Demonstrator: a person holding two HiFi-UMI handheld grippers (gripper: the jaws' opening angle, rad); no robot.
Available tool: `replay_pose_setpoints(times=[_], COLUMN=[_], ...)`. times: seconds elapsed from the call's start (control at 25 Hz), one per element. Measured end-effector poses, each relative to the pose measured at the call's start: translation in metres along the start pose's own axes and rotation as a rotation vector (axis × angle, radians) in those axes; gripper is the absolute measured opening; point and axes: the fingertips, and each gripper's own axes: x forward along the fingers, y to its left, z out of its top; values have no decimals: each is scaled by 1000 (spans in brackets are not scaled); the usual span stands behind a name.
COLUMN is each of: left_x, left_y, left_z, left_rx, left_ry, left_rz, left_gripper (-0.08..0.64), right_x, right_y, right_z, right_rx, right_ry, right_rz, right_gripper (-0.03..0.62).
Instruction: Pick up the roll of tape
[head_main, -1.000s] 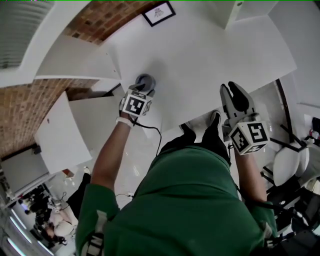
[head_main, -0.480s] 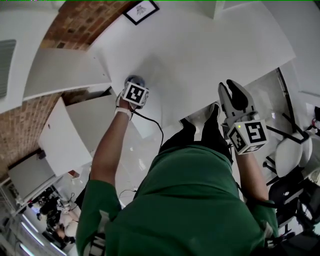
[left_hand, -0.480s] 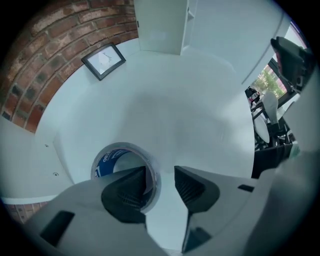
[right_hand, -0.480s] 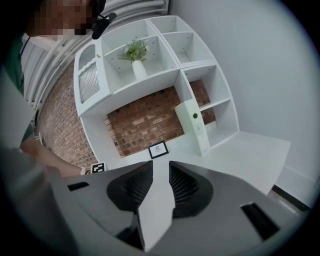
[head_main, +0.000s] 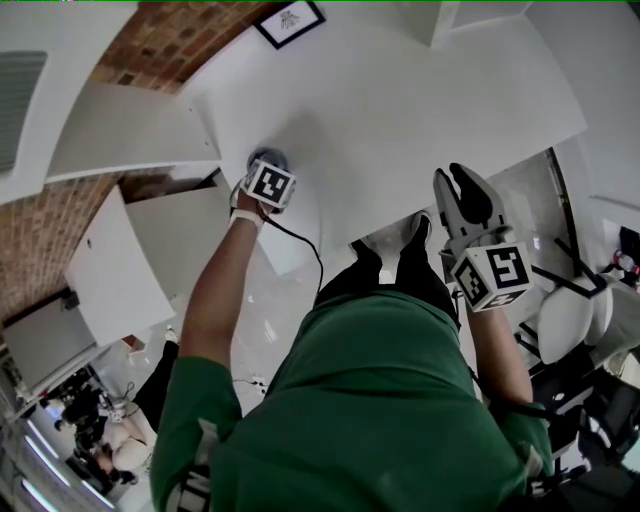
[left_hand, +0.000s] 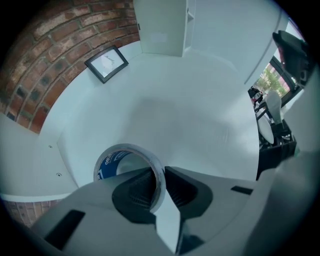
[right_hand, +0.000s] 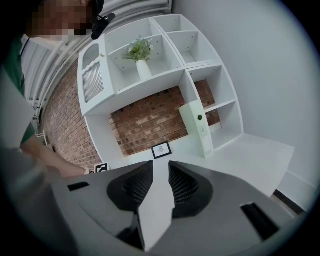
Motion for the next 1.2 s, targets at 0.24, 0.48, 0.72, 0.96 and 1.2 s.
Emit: replay_pose_setpoints(times=[0.24, 0.48, 0.72, 0.96, 1.2], left_x=[-13, -29, -57, -84, -109], left_y=[3, 7, 4, -4, -9], left_z=[-5, -1, 4, 10, 15], left_rx=[-124, -190, -240, -247, -261], left_ry=[-109, -227, -331, -434, -512], left_rz=[-31, -30, -36, -59, -60], left_gripper=[67, 66, 66, 66, 66], right_x=[-3, -6, -11, -14, -18], right_y=[12, 21, 34, 43, 53], right_z=[5, 9, 11, 12, 18], right_rx=[-18, -39, -56, -72, -86], right_ry=[0, -2, -3, -6, -14], right_rz=[21, 37, 62, 75, 93], right_gripper=[109, 107, 106, 104, 104])
